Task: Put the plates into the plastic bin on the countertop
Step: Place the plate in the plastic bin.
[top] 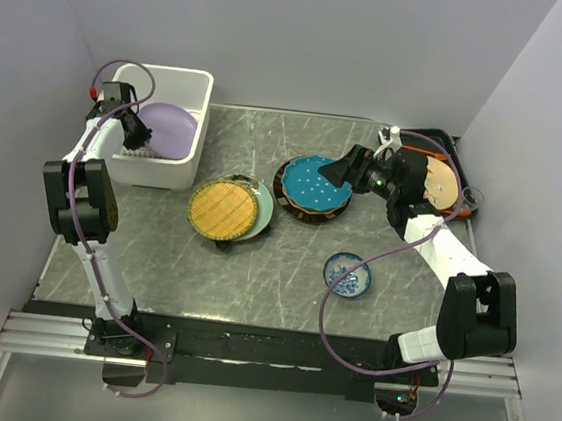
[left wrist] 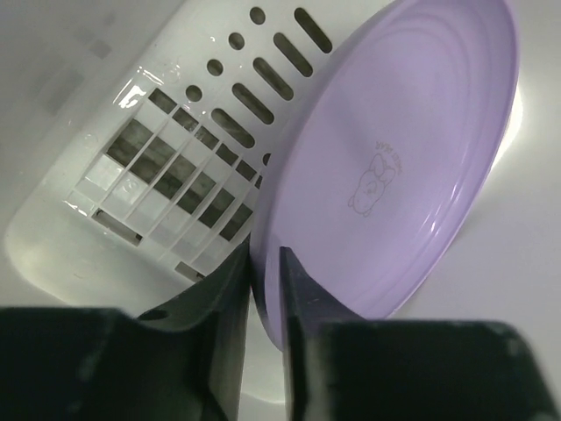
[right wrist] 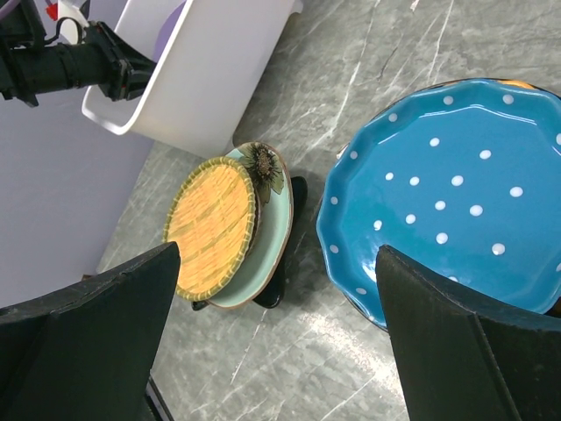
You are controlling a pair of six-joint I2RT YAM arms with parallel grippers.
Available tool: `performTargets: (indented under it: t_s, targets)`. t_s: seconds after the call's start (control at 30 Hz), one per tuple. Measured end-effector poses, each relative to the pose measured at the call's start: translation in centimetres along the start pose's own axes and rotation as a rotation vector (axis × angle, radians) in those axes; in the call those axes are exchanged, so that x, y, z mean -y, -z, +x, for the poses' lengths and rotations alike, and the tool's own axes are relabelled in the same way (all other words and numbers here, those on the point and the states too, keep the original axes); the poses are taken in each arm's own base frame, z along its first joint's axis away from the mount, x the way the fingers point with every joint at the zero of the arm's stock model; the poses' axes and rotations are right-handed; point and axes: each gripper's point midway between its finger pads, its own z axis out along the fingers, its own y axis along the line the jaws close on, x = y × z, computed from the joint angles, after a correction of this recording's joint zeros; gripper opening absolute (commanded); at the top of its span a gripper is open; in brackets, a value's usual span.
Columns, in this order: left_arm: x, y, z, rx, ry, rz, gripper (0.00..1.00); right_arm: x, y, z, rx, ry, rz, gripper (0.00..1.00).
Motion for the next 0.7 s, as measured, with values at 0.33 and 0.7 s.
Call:
performTargets:
  t_s: [0.33,0.7]
  targets:
    - [0.2,0.9,-0.4,0.021,0.0,0.016,0.64,0.2,0.0,-0.1,0.007,0.0,0.012,1.0]
    - [1.6,4.5,-3.1,0.107,-0.004,0.069,0.86,0.5,0.0,0.2,-0.004,-0.01,0.026,1.0]
